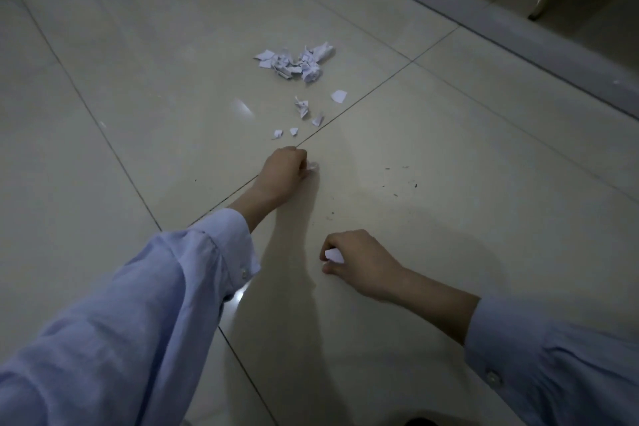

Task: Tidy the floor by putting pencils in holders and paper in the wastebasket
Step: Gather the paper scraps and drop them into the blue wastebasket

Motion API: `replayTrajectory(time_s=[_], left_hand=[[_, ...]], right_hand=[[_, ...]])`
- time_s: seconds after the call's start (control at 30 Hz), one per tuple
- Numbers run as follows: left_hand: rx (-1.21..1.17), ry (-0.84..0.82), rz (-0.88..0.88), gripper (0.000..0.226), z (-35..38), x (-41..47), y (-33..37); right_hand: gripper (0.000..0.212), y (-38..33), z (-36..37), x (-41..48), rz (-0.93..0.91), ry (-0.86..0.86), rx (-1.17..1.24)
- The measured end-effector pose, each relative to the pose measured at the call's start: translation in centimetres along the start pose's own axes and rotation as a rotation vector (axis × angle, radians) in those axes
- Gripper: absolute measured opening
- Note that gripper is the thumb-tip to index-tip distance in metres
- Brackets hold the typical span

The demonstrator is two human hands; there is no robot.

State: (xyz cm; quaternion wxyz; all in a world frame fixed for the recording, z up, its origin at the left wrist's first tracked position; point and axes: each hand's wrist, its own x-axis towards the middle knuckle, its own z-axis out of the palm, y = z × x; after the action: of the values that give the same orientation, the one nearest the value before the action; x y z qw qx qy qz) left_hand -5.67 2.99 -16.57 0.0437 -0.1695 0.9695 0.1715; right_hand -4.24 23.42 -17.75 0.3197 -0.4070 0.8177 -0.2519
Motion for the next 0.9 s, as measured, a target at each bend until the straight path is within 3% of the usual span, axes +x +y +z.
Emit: replayTrajectory(time_s=[0.33,0.43,0.67,0.9], left_hand=[[-0.052,0.010,-0.020,0.016,0.4,-2.4,0.7],[-0.068,-0.011,-0.015,0.015,0.3,-2.9,1.4],[-0.163,0.006,0.064,0.009,-0.5,-2.7,5.1],[-0.187,0.006,0.289,0.012,-2.0,-0.8,13.5]], right_hand=[[0.023,0.3,2.7,-0.4,-0.215,0.086,-0.373],[0.009,0.6,2.7,-1.0,-0.228,0.048,-0.470],[0.010,2.3,-2.8,-3.3,0.086,0.024,-0.239],[0.019,4.2,-11.4,-9.5,0.334,0.254,-0.162]])
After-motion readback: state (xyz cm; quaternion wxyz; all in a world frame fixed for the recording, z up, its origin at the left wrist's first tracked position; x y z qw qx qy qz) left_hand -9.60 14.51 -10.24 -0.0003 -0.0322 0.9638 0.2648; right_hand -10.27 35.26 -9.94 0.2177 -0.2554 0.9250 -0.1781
